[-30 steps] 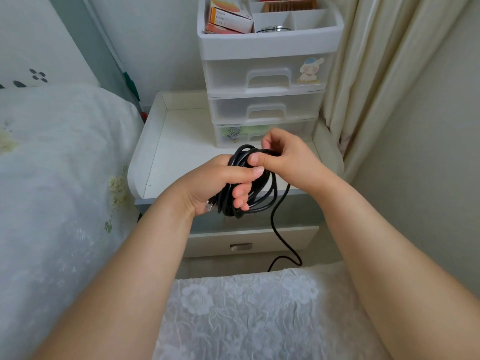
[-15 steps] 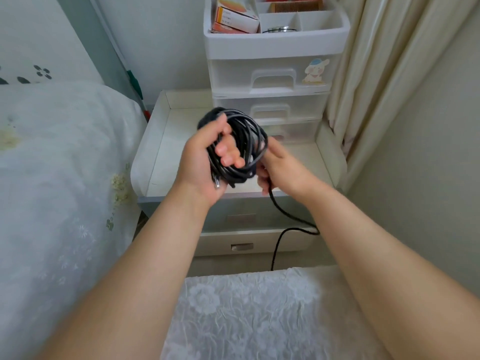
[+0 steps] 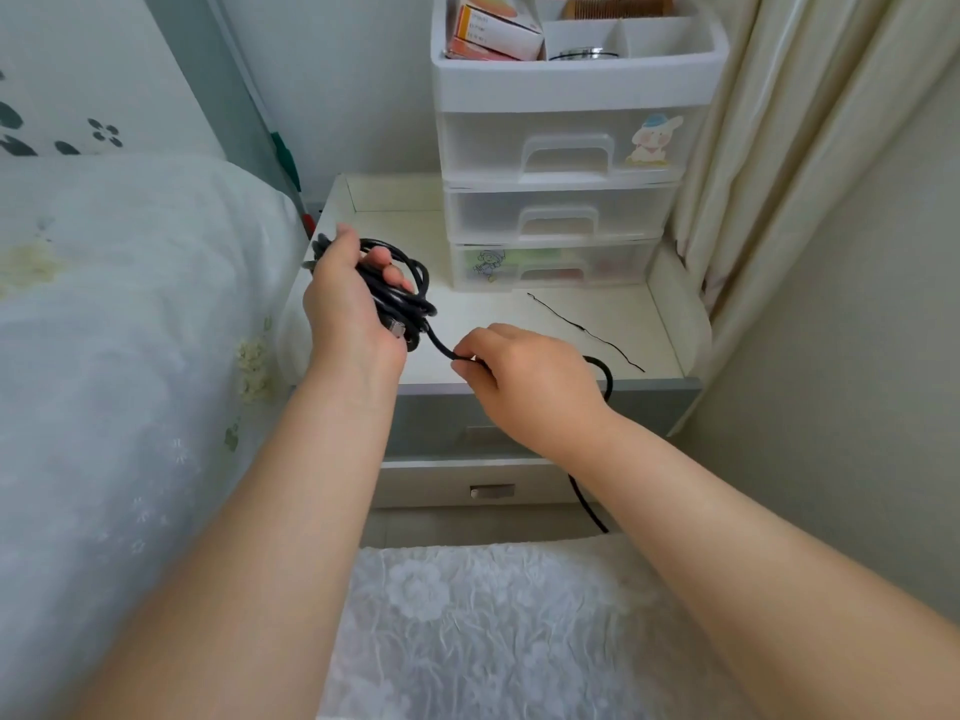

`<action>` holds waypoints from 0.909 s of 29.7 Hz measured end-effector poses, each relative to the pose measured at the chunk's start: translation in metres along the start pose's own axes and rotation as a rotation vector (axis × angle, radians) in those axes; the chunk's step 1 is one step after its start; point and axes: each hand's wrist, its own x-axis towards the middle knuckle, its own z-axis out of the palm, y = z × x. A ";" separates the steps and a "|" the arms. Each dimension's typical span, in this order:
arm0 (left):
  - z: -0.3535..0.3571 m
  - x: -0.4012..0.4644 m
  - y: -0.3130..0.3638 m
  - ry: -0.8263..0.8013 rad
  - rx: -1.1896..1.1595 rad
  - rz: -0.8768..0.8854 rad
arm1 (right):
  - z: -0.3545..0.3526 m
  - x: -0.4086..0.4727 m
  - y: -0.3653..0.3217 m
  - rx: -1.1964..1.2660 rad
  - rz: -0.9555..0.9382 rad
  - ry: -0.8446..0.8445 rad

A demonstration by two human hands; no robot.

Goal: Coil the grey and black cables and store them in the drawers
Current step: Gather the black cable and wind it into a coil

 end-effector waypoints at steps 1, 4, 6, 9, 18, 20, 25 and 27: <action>0.000 0.000 0.000 0.004 0.049 0.004 | 0.001 0.000 -0.002 -0.040 -0.033 0.045; 0.002 -0.004 -0.002 0.003 0.218 0.064 | -0.001 0.004 -0.004 -0.090 -0.062 0.159; 0.003 -0.008 -0.005 -0.016 0.293 0.130 | -0.006 0.007 -0.003 -0.072 -0.079 0.156; 0.003 -0.009 -0.007 -0.064 0.464 0.236 | -0.011 0.011 -0.001 -0.080 -0.146 0.091; 0.005 -0.012 -0.013 -0.312 1.136 0.349 | -0.034 0.004 -0.002 0.560 0.145 -0.475; 0.006 -0.014 -0.014 -0.338 1.188 0.365 | -0.040 0.002 0.003 0.588 0.142 -0.506; 0.007 -0.012 -0.026 -0.433 1.469 0.364 | -0.050 -0.003 -0.002 0.125 -0.003 -0.182; 0.008 -0.015 -0.024 -0.523 1.427 0.190 | -0.053 -0.003 -0.002 0.041 -0.032 -0.075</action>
